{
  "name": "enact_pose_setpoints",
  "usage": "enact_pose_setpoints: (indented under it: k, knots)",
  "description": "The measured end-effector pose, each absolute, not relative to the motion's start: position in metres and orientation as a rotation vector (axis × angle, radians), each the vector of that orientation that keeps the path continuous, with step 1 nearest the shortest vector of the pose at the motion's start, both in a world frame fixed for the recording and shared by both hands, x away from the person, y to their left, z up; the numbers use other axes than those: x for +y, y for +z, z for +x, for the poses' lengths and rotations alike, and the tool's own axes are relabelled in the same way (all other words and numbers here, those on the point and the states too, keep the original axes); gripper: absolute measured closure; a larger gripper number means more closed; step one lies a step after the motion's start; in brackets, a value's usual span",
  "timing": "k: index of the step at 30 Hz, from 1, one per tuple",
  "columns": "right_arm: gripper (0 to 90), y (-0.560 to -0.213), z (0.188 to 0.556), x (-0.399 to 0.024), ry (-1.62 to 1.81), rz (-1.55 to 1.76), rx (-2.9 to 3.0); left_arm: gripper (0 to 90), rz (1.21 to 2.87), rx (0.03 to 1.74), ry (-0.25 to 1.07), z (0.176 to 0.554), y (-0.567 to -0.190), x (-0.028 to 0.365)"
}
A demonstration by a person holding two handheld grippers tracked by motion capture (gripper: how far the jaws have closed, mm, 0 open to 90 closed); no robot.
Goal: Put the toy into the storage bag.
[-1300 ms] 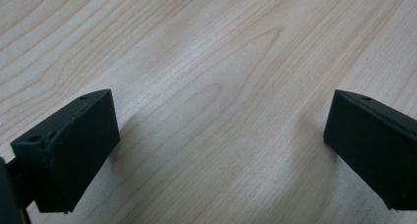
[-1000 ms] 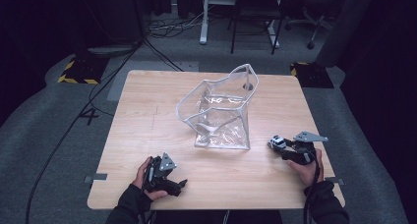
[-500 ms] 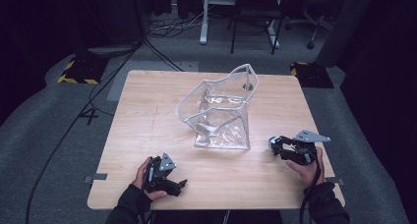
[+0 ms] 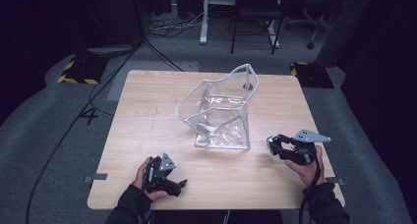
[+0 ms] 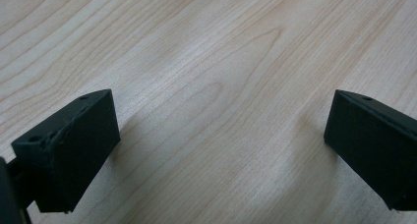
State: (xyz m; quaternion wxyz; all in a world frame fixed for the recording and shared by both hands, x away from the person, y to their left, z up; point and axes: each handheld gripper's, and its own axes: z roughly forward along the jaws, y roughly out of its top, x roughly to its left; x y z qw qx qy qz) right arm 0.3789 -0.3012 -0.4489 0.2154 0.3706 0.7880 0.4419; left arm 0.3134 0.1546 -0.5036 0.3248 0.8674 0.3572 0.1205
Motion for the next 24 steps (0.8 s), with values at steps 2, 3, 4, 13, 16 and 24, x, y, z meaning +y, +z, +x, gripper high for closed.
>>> enact_pose_setpoints:
  k: [2,3,4,13,16,24]
  knots:
    - [48.1,-0.447,0.379,-0.3,1.232,1.031,2.179,0.4,2.274,0.937,0.317,0.313,-0.504,0.155]
    - [48.0,-0.446,0.379,-0.3,1.229,1.026,2.18,0.4,2.274,0.939,0.317,0.313,-0.504,0.155]
    - [48.0,-0.446,0.379,-0.3,1.229,1.026,2.18,0.4,2.274,0.939,0.317,0.313,-0.504,0.155]
    - [48.0,-0.427,0.386,-0.296,1.243,1.008,2.154,0.4,2.274,0.937,0.316,0.313,-0.504,0.155]
    - [48.1,-0.419,0.389,-0.295,1.251,1.004,2.143,0.4,2.274,0.94,0.317,0.313,-0.504,0.155]
    - [48.0,-0.398,0.398,-0.289,1.249,0.965,2.134,0.3,2.273,0.939,0.316,0.313,-0.504,0.154]
